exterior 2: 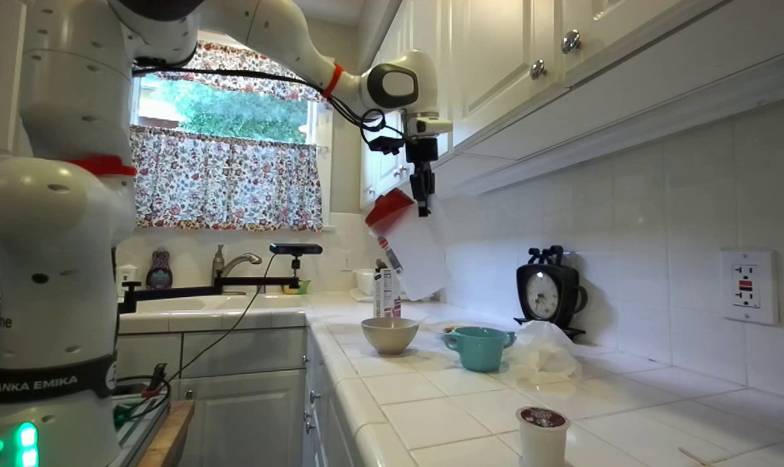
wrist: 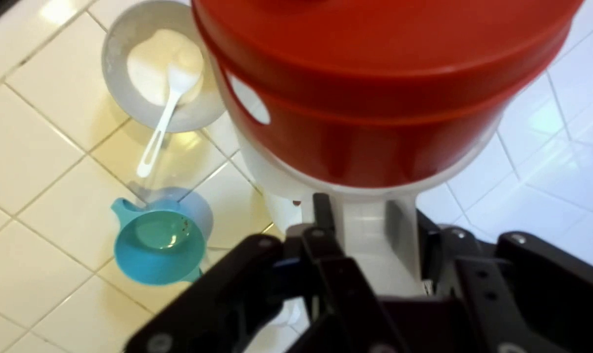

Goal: Move the container to the left

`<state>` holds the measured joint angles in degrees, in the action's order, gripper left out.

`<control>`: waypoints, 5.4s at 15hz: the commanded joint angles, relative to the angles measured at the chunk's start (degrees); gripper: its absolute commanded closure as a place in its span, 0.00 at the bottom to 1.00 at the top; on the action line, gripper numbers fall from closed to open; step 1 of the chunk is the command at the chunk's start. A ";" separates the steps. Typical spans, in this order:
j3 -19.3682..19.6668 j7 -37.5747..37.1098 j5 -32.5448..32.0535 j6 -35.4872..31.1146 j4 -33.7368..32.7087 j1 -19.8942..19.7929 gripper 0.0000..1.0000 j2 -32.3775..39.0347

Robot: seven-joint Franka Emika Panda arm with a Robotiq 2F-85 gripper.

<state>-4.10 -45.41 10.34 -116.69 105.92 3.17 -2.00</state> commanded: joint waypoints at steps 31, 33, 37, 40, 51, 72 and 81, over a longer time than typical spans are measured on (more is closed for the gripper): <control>0.53 7.36 14.91 12.96 -0.46 1.68 0.91 9.92; 0.49 6.00 14.74 13.69 -0.76 1.77 0.91 10.48; 0.43 3.88 14.61 14.94 -1.62 1.95 0.91 11.84; 0.43 2.24 14.33 14.97 -2.26 2.11 0.91 13.07; 0.47 0.74 13.29 12.18 -2.09 2.47 0.66 14.52; 0.53 0.46 12.93 12.59 -2.52 2.49 0.34 14.73; 1.73 -0.16 11.34 12.38 -2.71 1.99 0.00 14.54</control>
<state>-2.98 -44.83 23.18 -104.67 103.95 5.31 12.56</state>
